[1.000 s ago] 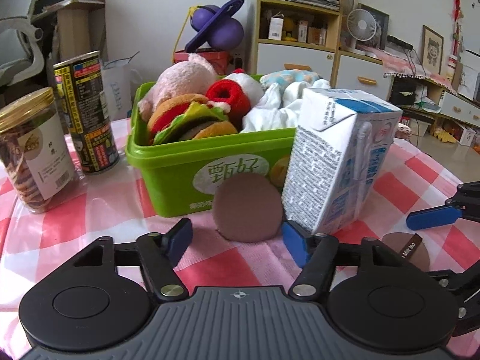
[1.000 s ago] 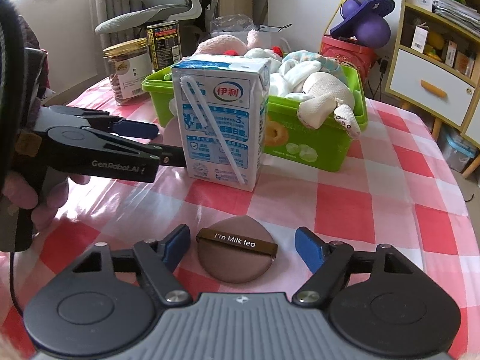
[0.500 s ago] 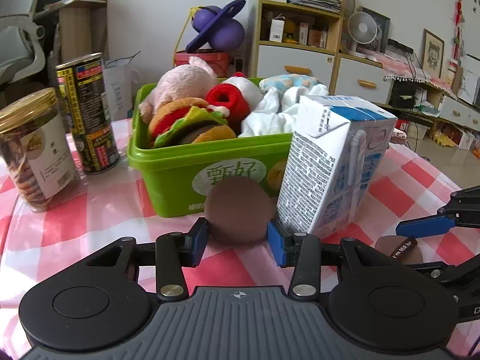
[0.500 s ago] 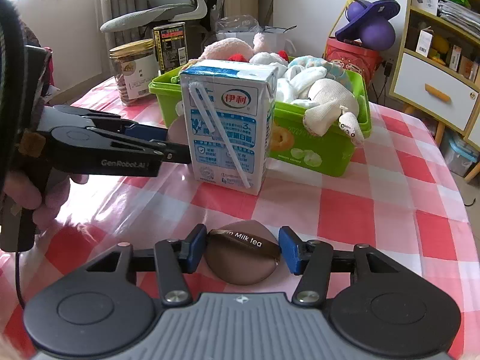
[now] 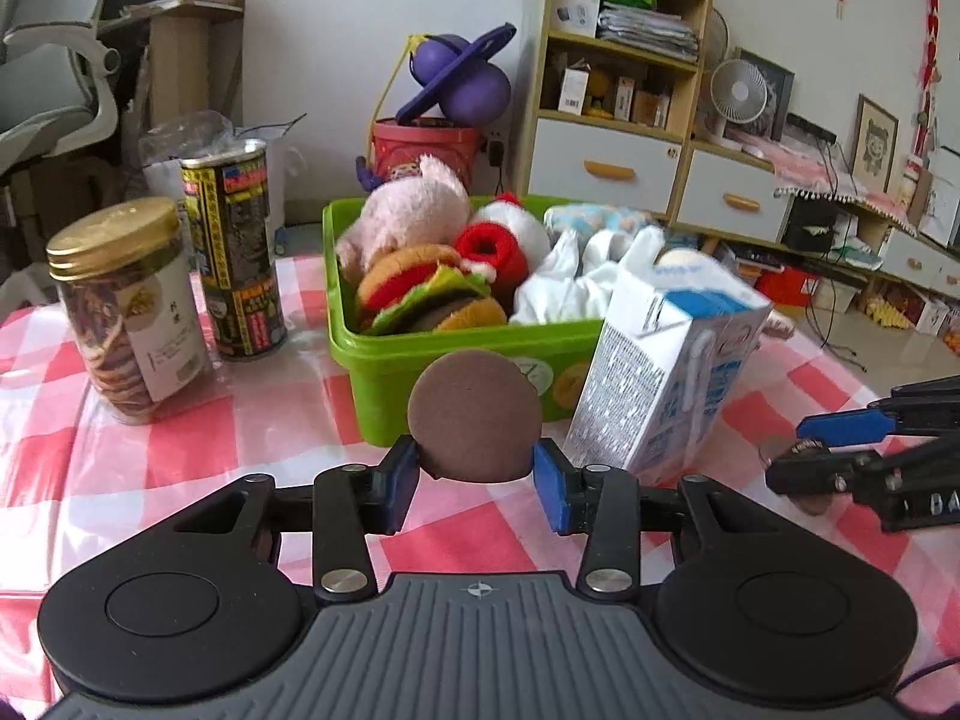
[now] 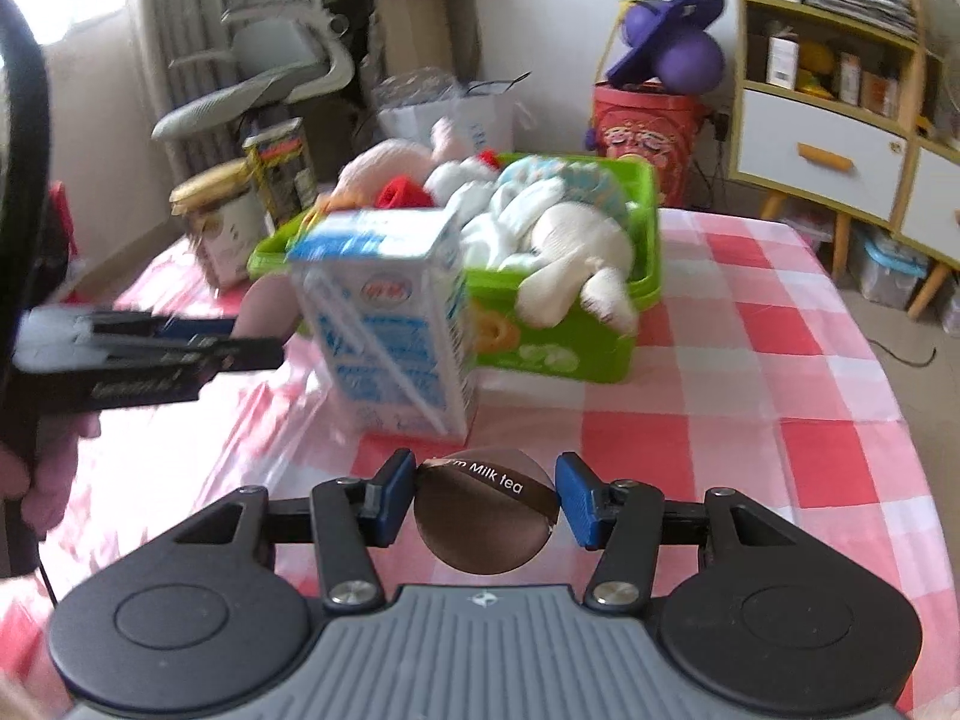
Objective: Organize soft objects
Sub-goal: 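Carry both brown puffs over the green bin and open both tools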
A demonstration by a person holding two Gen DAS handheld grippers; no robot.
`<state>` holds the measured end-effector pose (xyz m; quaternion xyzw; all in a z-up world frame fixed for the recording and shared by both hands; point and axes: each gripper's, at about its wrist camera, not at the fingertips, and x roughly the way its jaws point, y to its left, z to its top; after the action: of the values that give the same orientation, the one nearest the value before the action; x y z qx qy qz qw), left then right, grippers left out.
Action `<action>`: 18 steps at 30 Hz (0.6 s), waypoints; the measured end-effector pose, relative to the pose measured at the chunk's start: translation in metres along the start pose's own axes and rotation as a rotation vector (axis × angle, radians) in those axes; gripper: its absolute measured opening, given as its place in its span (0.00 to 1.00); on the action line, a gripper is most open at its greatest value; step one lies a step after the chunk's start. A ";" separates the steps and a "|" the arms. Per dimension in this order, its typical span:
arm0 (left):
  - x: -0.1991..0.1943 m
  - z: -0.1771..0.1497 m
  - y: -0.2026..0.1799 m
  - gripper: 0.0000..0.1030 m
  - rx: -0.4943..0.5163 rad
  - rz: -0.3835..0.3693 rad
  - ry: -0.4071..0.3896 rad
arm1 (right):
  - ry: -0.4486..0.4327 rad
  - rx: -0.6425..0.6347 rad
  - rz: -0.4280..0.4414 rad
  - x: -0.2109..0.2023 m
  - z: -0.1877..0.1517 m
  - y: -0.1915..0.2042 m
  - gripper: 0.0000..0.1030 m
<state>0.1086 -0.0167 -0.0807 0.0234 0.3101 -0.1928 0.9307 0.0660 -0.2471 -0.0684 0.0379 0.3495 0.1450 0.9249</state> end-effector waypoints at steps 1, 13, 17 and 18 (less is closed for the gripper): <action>-0.003 0.001 0.000 0.41 0.000 -0.002 -0.006 | -0.011 0.022 0.003 -0.003 0.002 -0.003 0.23; -0.010 0.030 0.000 0.41 -0.023 -0.043 -0.049 | -0.146 0.227 0.038 -0.030 0.037 -0.040 0.23; -0.001 0.045 0.001 0.41 -0.025 -0.063 -0.054 | -0.180 0.282 0.089 -0.026 0.062 -0.050 0.23; 0.001 0.050 0.001 0.41 -0.020 -0.070 -0.054 | -0.185 0.288 0.107 -0.024 0.069 -0.050 0.23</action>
<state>0.1383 -0.0245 -0.0414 -0.0020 0.2875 -0.2227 0.9315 0.1060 -0.2997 -0.0099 0.2018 0.2774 0.1385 0.9290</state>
